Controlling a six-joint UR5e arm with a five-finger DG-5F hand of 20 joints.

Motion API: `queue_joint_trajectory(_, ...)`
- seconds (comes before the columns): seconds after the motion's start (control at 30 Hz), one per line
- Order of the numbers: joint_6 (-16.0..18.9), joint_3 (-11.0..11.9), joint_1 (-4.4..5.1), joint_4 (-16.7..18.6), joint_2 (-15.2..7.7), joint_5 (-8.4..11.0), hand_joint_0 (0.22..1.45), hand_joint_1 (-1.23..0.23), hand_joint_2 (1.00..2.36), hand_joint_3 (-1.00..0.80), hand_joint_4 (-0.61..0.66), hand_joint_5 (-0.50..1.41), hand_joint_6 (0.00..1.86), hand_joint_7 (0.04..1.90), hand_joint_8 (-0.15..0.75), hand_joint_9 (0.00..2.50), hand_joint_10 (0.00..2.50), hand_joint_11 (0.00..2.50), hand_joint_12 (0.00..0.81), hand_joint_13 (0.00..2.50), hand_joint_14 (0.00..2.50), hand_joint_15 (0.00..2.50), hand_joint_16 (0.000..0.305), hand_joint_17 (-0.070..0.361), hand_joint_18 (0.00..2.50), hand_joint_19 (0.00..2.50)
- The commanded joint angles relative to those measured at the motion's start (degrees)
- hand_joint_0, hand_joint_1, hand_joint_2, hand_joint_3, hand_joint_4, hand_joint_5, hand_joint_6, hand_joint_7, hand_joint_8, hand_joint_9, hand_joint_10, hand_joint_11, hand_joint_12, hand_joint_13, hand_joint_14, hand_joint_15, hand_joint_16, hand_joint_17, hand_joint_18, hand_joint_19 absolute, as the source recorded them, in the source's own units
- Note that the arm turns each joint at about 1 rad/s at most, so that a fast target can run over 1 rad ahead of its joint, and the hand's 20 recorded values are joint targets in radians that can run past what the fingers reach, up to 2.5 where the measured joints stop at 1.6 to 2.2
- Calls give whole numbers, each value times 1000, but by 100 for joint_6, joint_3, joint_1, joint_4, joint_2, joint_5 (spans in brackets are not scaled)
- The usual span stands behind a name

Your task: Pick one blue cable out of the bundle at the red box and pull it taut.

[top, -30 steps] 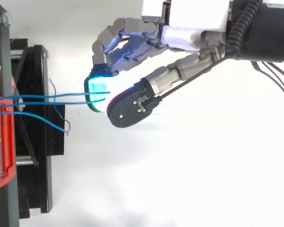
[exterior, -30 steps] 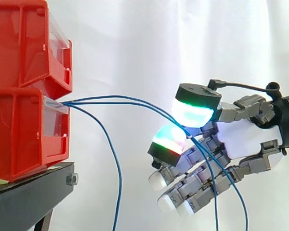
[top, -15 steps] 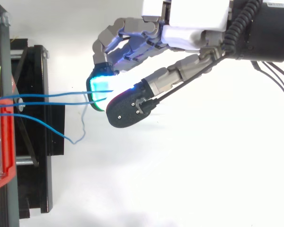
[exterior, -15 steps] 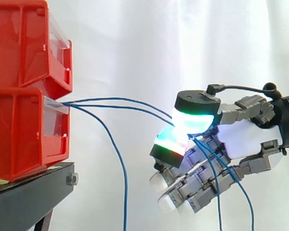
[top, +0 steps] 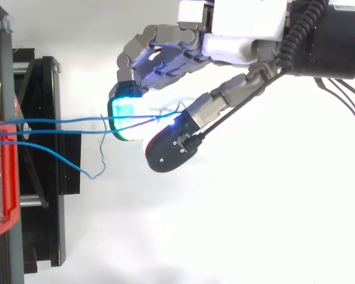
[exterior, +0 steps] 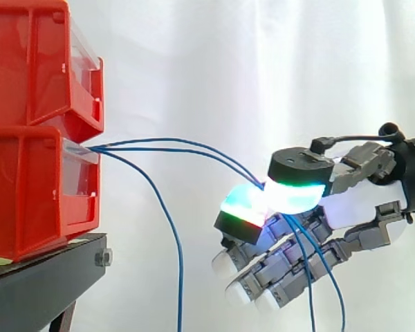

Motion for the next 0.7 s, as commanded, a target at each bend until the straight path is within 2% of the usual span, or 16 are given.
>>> queue_joint_trajectory(0.0, 0, 0, 1, 9, 3, 0, 582, -955, 1000, -500, 75, -172, 878, 888, 227, 495, 5, 266, 330, 433, 5, 125, 45, 101, 462, 91)
queue_joint_trajectory(0.07, 9, 17, 1, 0, -5, 0, 520, -923, 1000, -500, 85, -169, 876, 882, 240, 503, 4, 274, 339, 432, 5, 132, 47, 106, 446, 110)
queue_joint_trajectory(0.1, 9, 17, -8, 9, -5, 0, 450, -851, 1000, -500, 102, -162, 874, 855, 261, 524, 4, 276, 359, 447, 5, 141, 52, 117, 467, 120)
queue_joint_trajectory(0.23, 9, 17, 1, 9, 3, 0, 430, -769, 1000, -500, 99, -155, 867, 849, 281, 562, 6, 276, 368, 455, 5, 146, 54, 122, 466, 137)
queue_joint_trajectory(0.37, 9, 61, -8, -26, 3, 0, 518, -691, 1000, -500, 60, -147, 859, 919, 257, 596, 5, 284, 335, 459, 6, 162, 48, 108, 422, 176)
queue_joint_trajectory(0.43, 9, 70, -8, -62, 3, 0, 577, -715, 1000, -500, 47, -147, 861, 968, 251, 607, 5, 286, 322, 460, 6, 166, 45, 102, 410, 189)
queue_joint_trajectory(0.57, 0, 105, 1, -70, 3, 0, 613, -777, 1011, -295, 32, -150, 890, 1032, 261, 613, 5, 303, 320, 495, 9, 189, 45, 101, 430, 194)
queue_joint_trajectory(0.67, 0, 123, 1, -114, 3, 0, 620, -792, 1013, -216, 44, -150, 907, 1017, 281, 625, 5, 315, 326, 519, 8, 198, 47, 105, 455, 185)
